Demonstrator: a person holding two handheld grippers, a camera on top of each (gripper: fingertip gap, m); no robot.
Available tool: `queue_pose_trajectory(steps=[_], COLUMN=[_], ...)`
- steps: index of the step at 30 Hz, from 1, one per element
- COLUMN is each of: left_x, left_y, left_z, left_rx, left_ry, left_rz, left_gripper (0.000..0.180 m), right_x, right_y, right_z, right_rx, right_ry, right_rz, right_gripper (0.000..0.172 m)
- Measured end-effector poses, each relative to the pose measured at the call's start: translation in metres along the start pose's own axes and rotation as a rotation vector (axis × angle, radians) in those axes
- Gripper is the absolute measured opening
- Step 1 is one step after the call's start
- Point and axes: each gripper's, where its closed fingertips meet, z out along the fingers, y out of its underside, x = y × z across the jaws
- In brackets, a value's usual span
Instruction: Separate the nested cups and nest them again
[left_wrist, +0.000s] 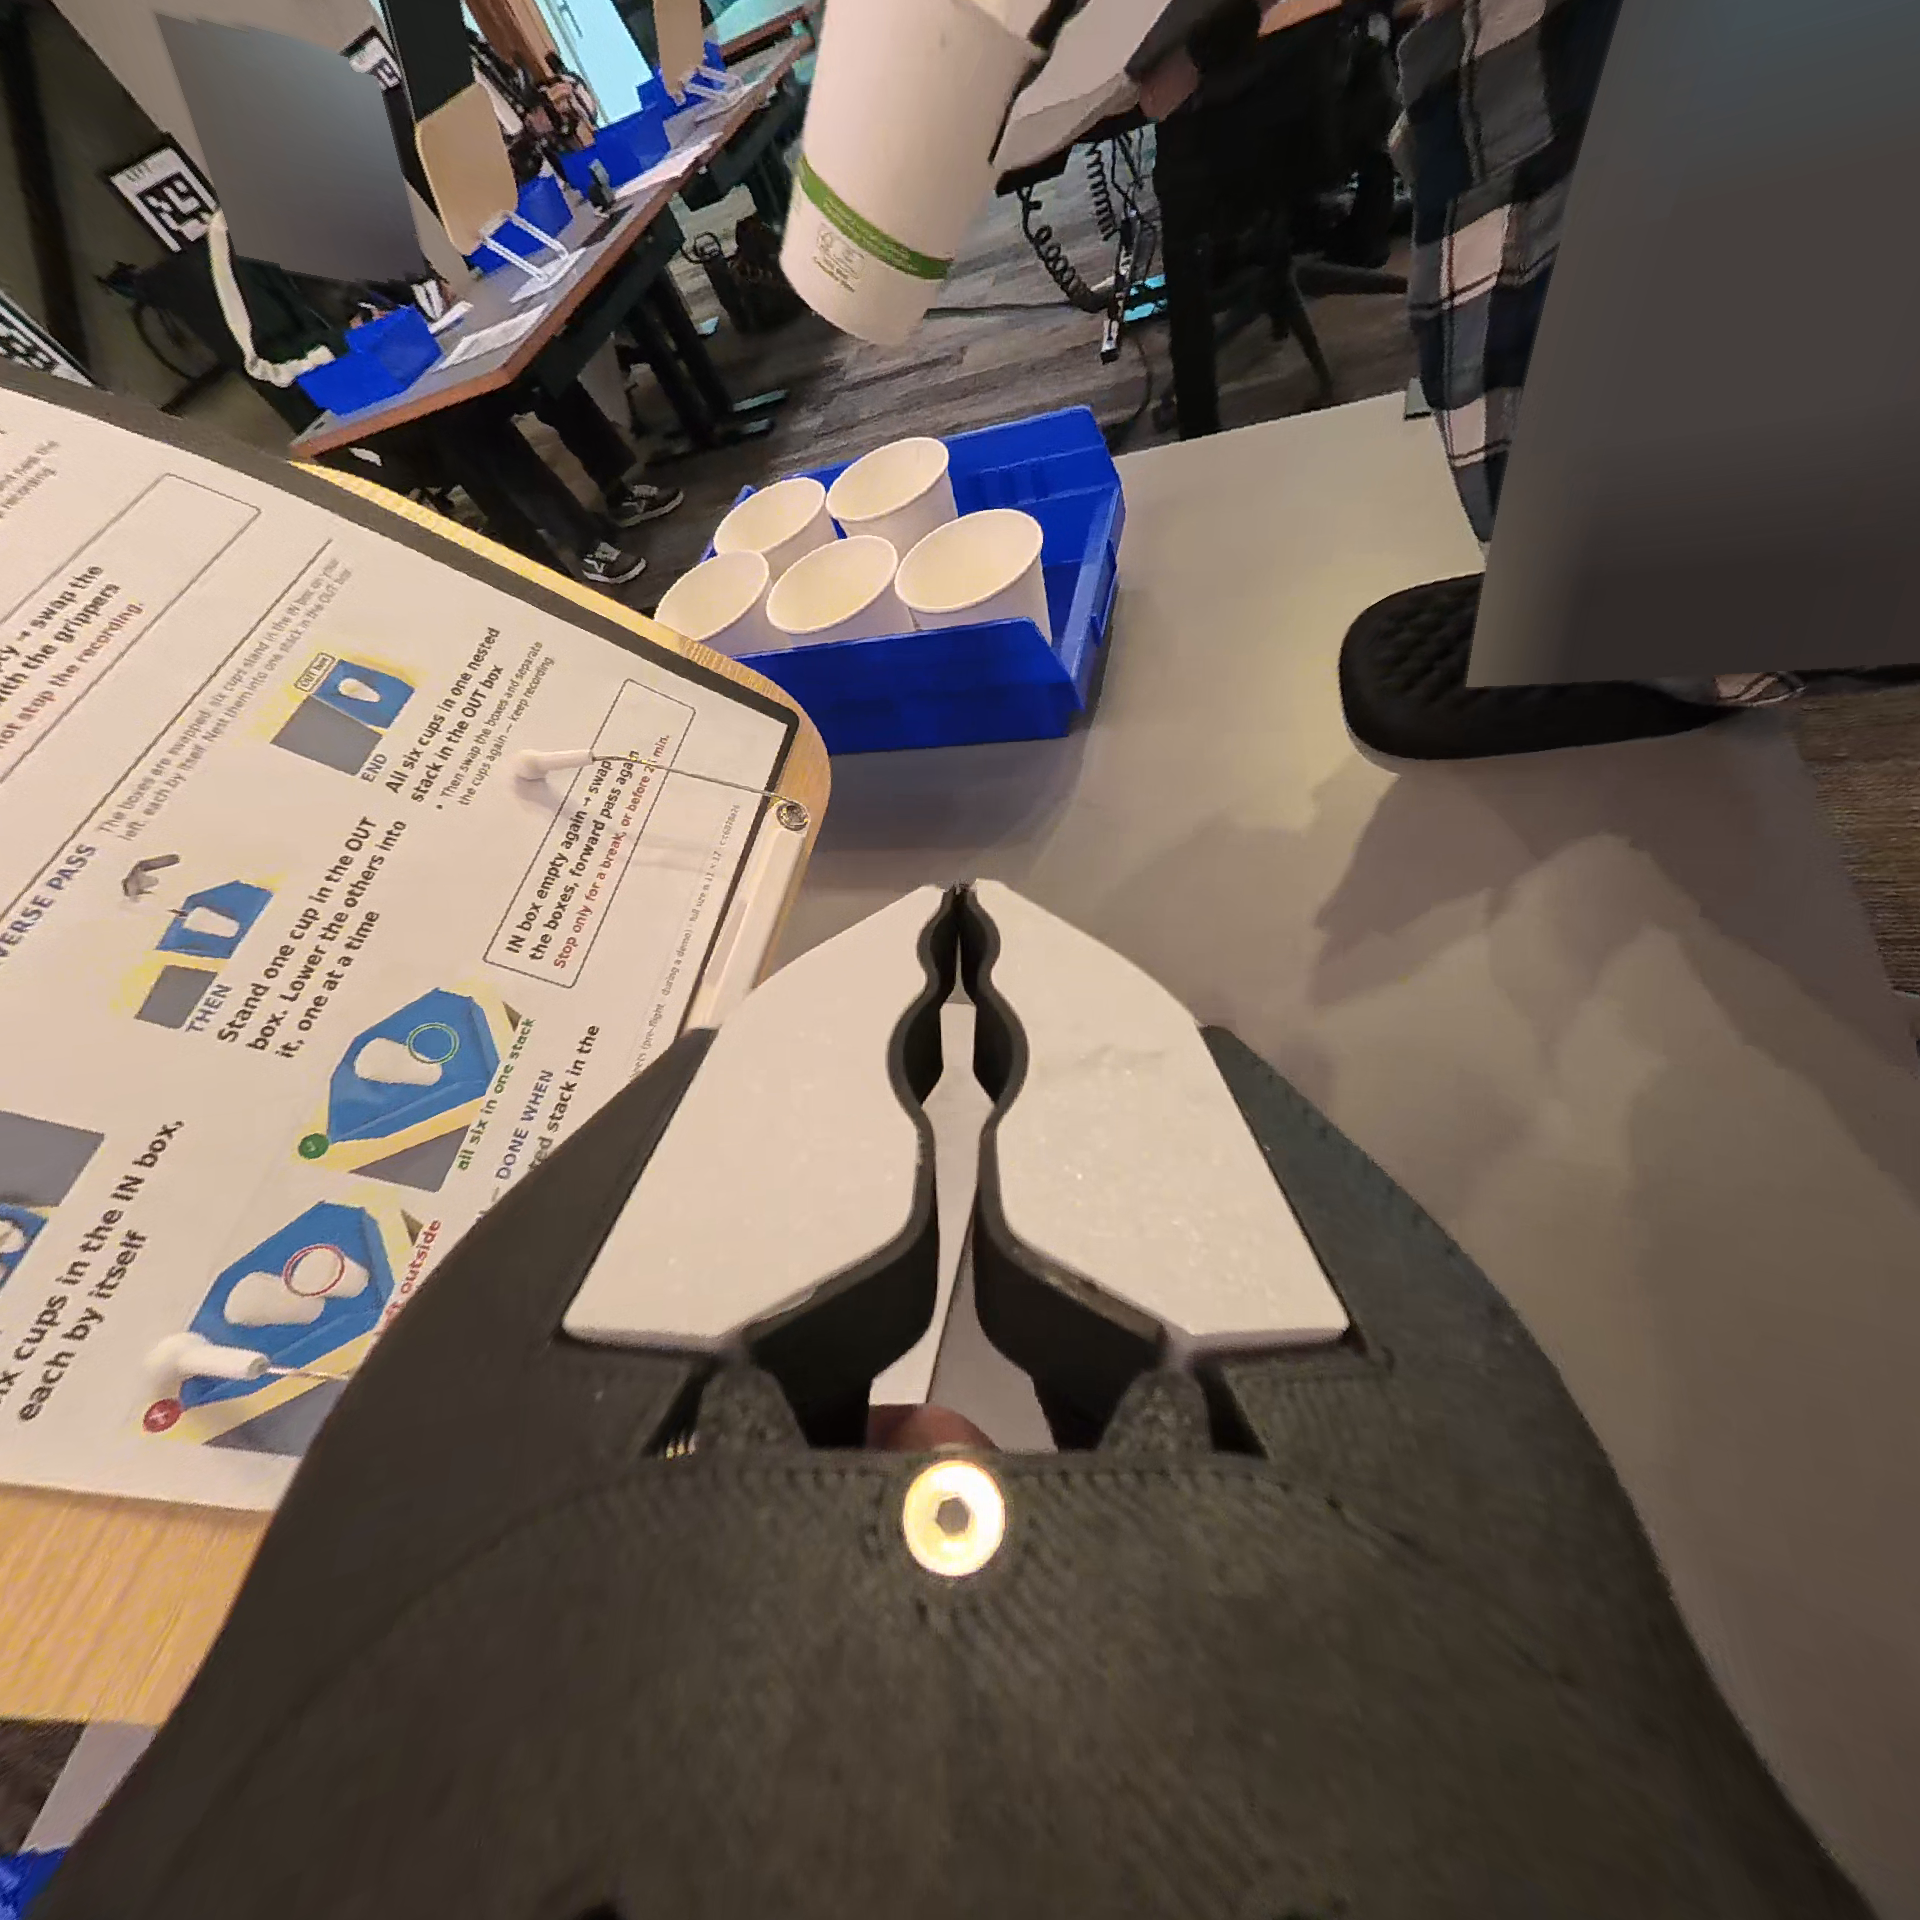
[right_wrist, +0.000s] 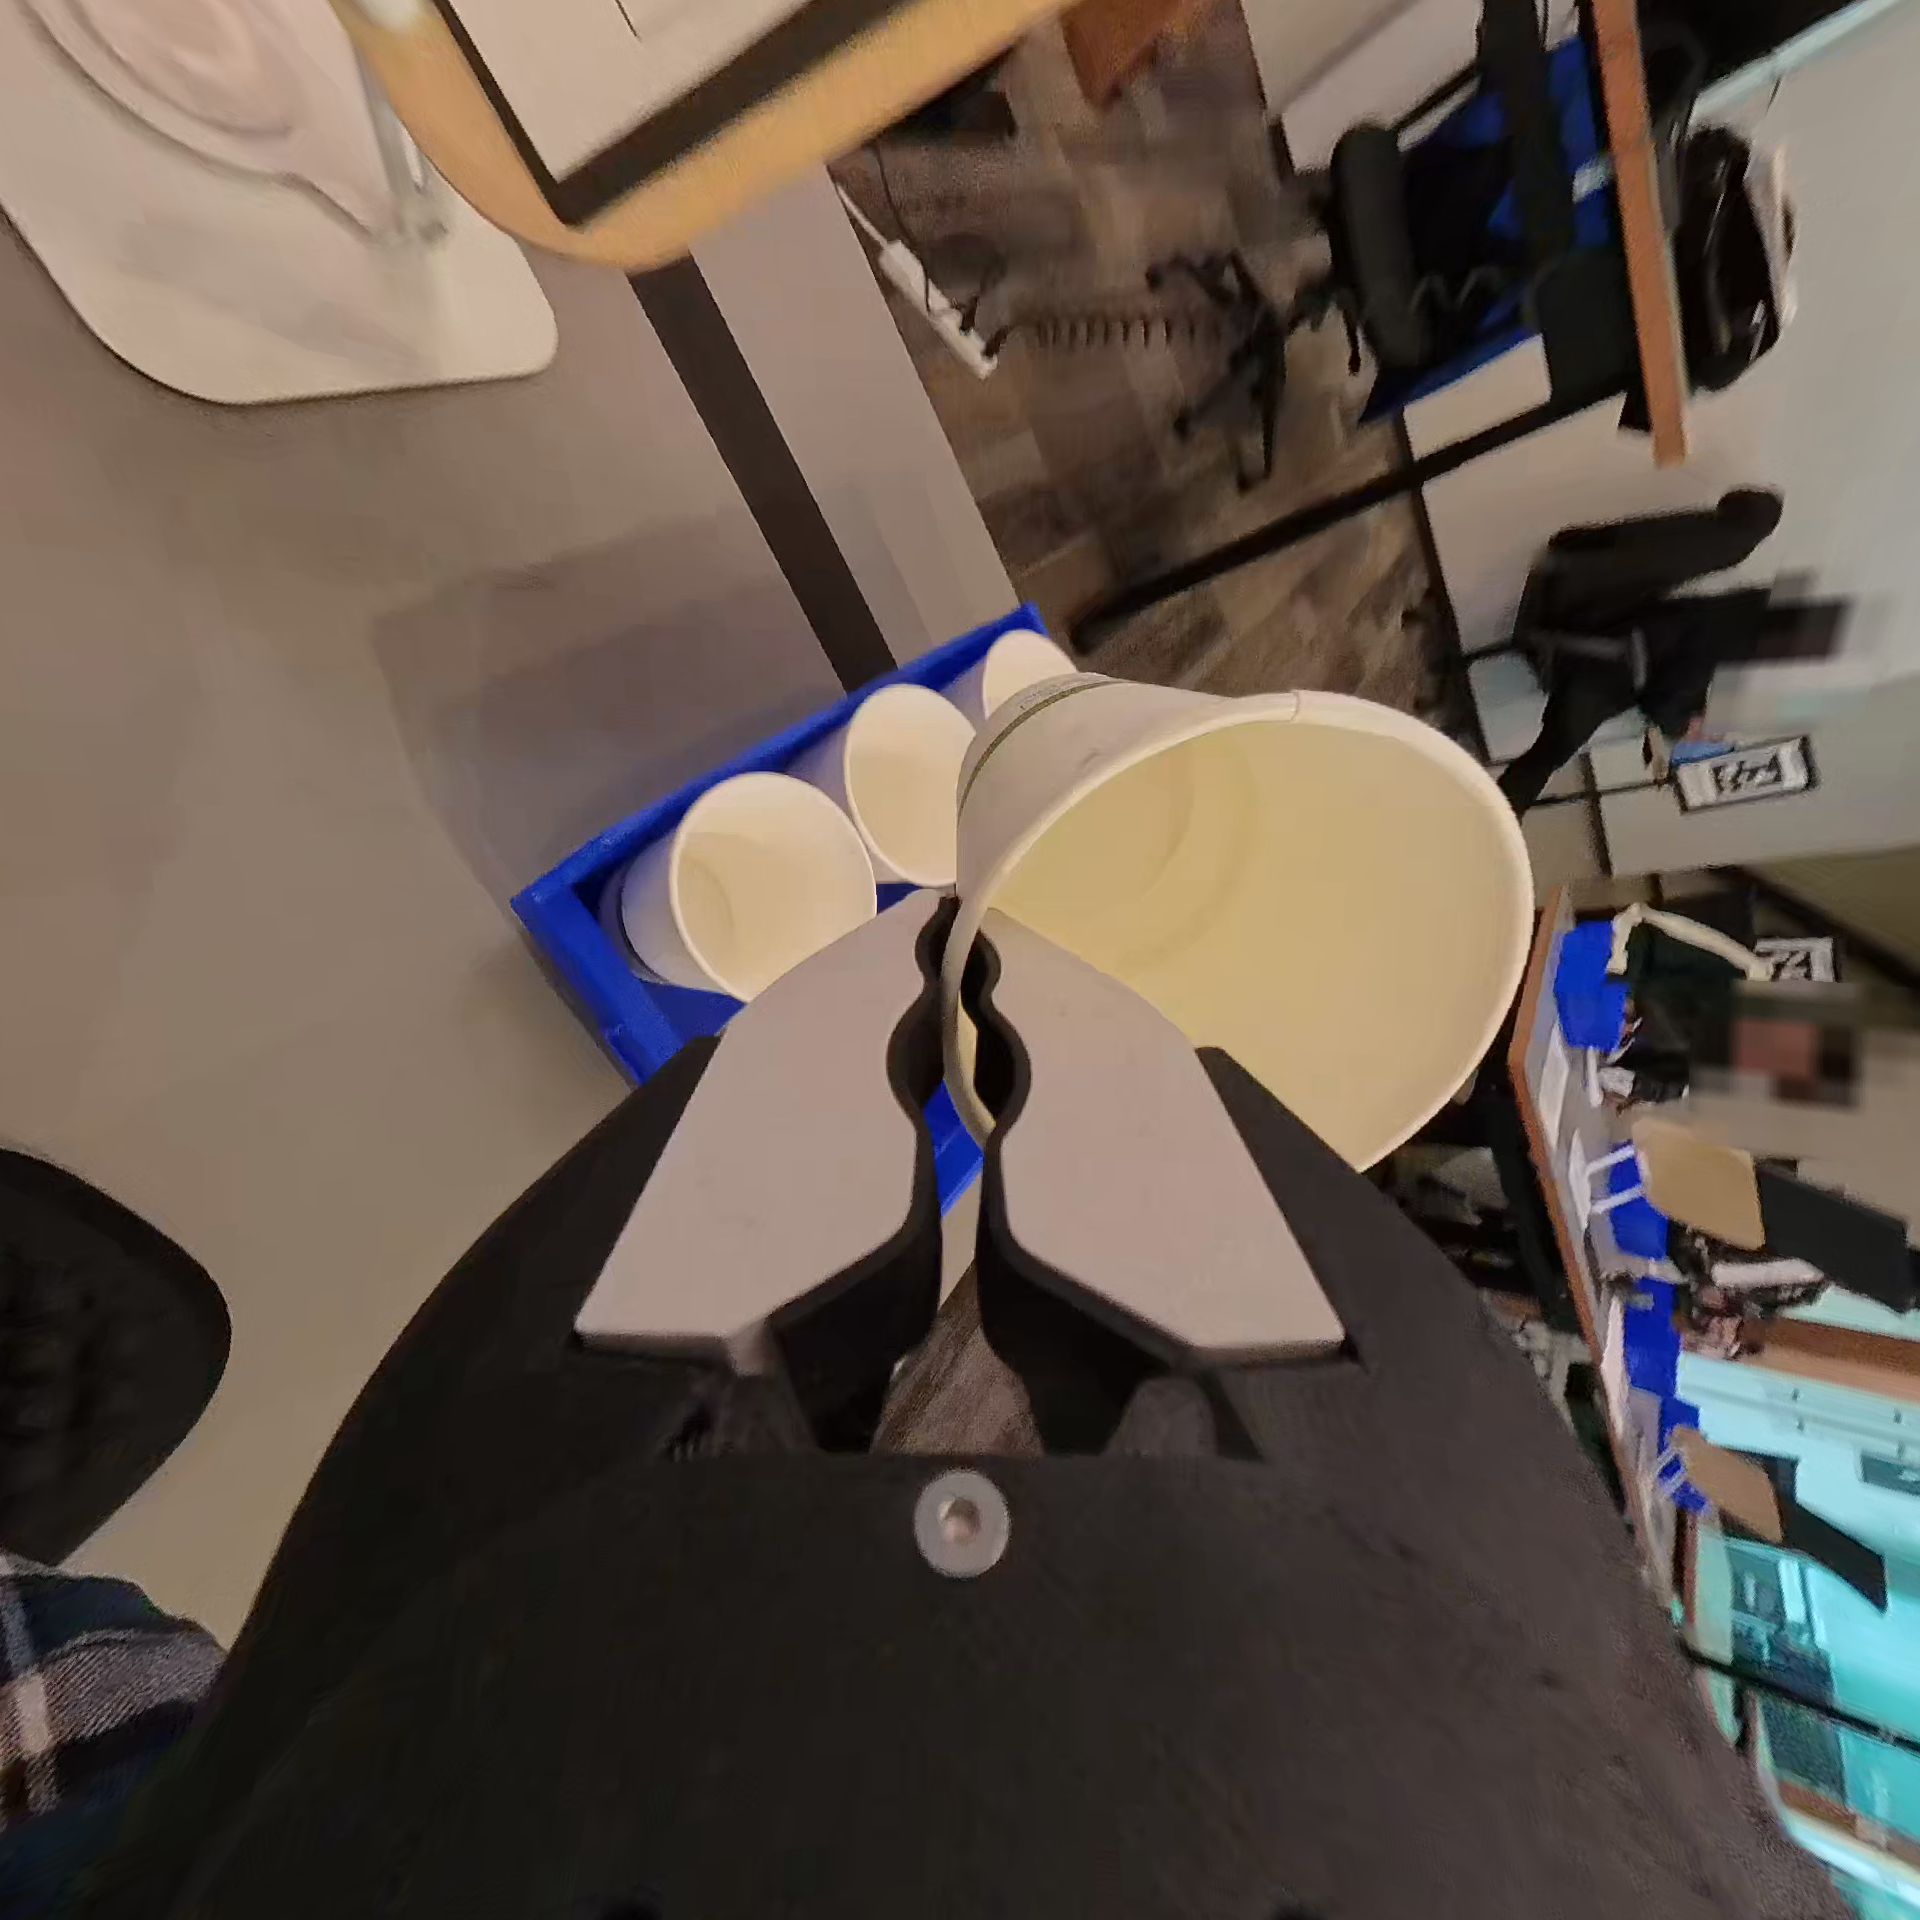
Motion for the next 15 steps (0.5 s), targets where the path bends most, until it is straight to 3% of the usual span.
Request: queue_pose_trajectory(steps=[7, 15], left_x=[-0.008, -0.008], left_y=[0.002, 0.004], left_z=[-0.005, -0.003], left_rx=[0.006, -0.013], left_ry=[-0.025, -0.036], left_rz=[-0.016, -0.010], left_gripper=[0.000, 0.000], right_x=[0.004, -0.018], right_y=[0.045, 0.081], right_z=[0.022, 0.048], right_rx=[-0.154, -0.292], right_ry=[-0.067, -0.250], right_rz=[0.127, 0.244], right_gripper=[0.001, 0.001])
